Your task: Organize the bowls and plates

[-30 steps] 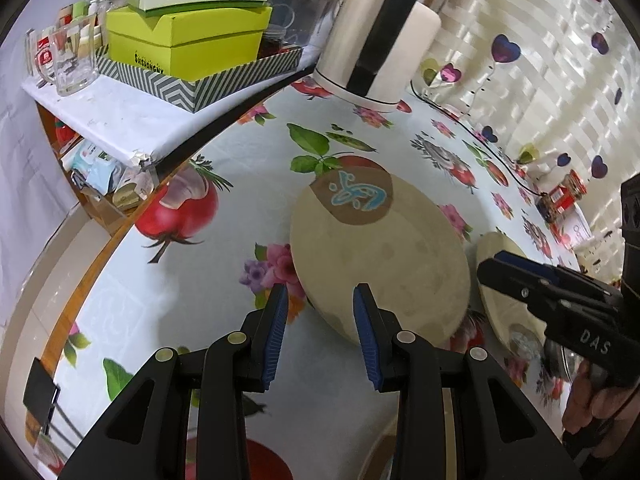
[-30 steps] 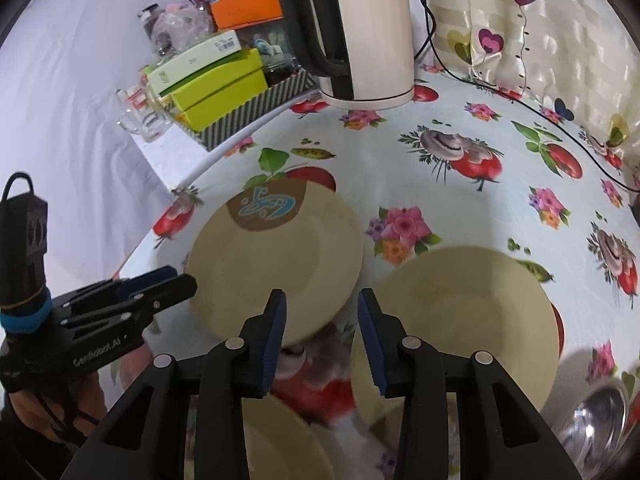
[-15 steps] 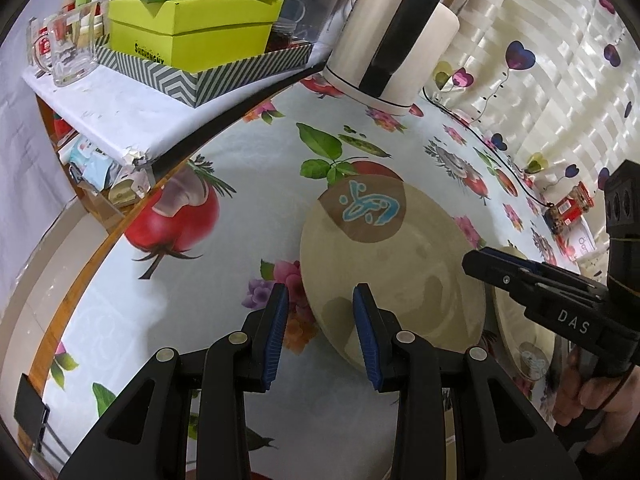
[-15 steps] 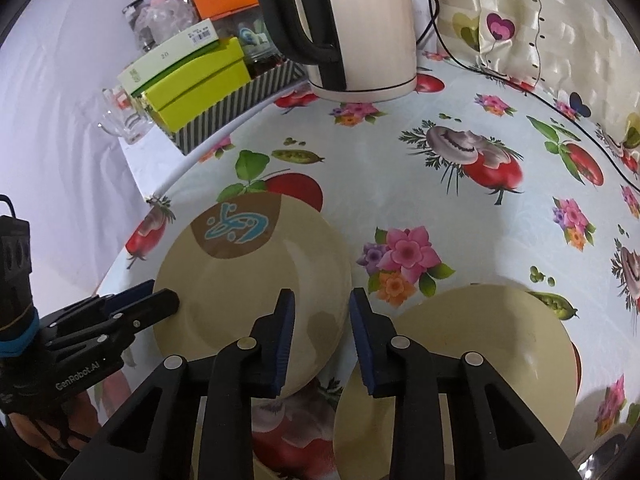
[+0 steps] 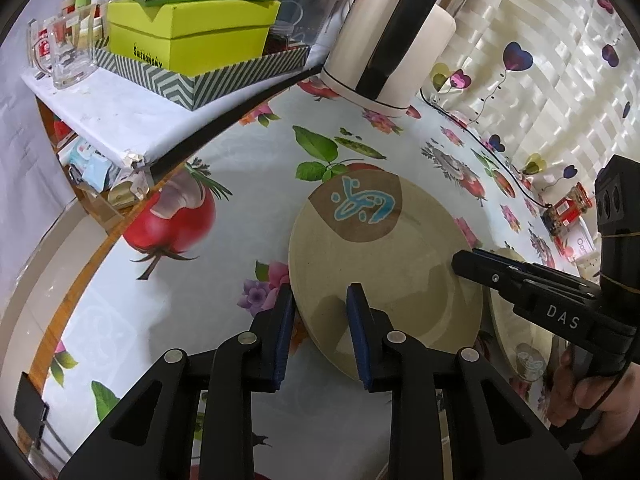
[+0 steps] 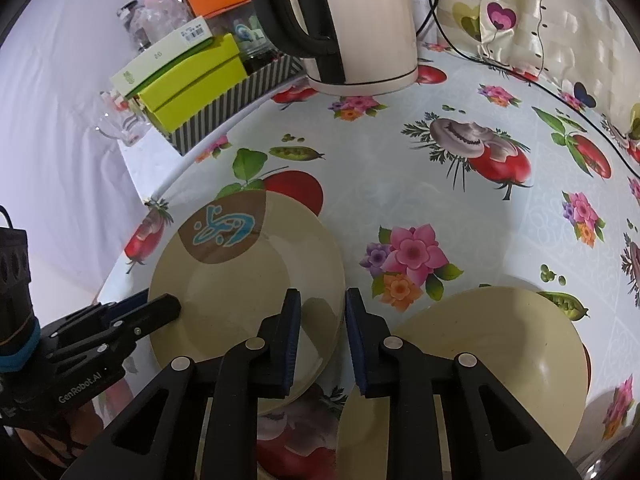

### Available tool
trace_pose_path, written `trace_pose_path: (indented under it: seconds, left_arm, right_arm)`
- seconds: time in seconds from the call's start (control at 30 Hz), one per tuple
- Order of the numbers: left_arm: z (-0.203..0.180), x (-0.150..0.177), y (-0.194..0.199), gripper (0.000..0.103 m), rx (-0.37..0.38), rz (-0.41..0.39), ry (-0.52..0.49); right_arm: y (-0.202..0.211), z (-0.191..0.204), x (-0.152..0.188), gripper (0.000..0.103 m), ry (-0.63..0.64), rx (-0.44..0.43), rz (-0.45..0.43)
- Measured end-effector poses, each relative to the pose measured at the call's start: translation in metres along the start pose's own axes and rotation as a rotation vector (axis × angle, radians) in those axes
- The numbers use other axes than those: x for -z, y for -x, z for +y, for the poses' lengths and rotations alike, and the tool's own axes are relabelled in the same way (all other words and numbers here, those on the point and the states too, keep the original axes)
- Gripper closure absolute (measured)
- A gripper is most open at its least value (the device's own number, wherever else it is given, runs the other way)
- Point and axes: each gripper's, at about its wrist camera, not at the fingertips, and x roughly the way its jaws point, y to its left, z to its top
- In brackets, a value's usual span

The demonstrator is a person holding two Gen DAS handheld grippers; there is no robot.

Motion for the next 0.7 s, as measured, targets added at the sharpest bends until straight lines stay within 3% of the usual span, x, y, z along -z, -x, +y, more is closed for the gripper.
trace_pose_path:
  seconds: [0.7]
  left_arm:
    - [-0.019, 0.018, 0.048, 0.075, -0.010, -0.015, -0.032]
  right_arm:
    - [0.048, 0.016, 0.019, 0.081, -0.008, -0.002, -0.034]
